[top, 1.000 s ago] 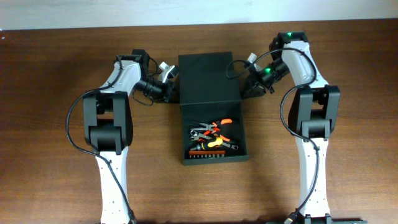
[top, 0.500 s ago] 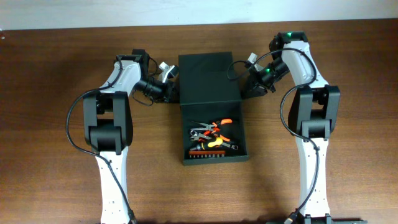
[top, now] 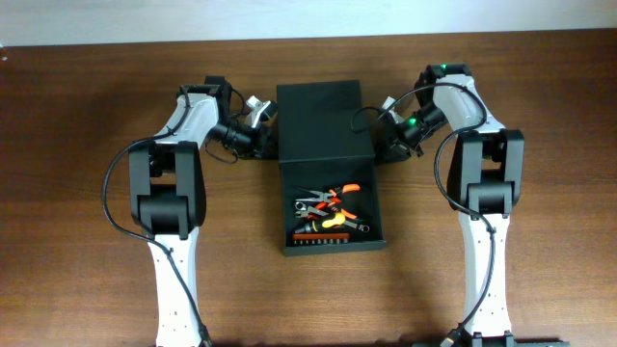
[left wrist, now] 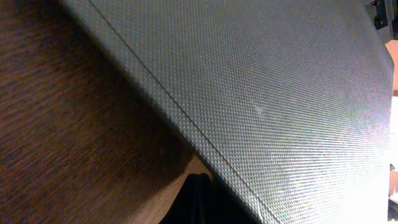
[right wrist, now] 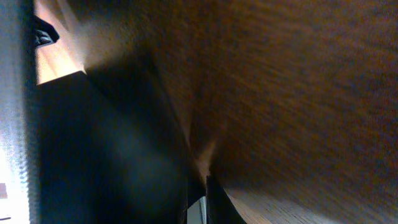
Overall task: Pack container
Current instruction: 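Move both grippers to the box lid's upper edges and grip them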
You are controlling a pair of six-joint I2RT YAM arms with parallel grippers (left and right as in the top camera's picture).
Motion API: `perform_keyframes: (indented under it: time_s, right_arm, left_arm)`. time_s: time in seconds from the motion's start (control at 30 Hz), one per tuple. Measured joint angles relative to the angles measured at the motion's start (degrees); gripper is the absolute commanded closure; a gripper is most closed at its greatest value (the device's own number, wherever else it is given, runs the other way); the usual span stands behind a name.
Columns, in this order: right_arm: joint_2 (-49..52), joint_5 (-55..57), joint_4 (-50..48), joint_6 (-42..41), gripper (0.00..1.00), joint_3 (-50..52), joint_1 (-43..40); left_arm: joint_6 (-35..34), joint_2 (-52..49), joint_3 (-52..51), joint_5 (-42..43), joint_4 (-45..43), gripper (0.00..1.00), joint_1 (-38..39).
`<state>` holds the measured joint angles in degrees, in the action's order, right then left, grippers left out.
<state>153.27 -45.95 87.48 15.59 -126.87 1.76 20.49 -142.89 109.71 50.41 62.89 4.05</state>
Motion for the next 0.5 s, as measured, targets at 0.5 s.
perform_keyframes:
  time_s: [0.5]
  right_arm:
    - [0.0,-3.5,-2.7,-0.1,0.9,0.8,0.0]
  left_arm:
    - [-0.2,0.0,0.2,0.0,-0.8,0.98,0.0]
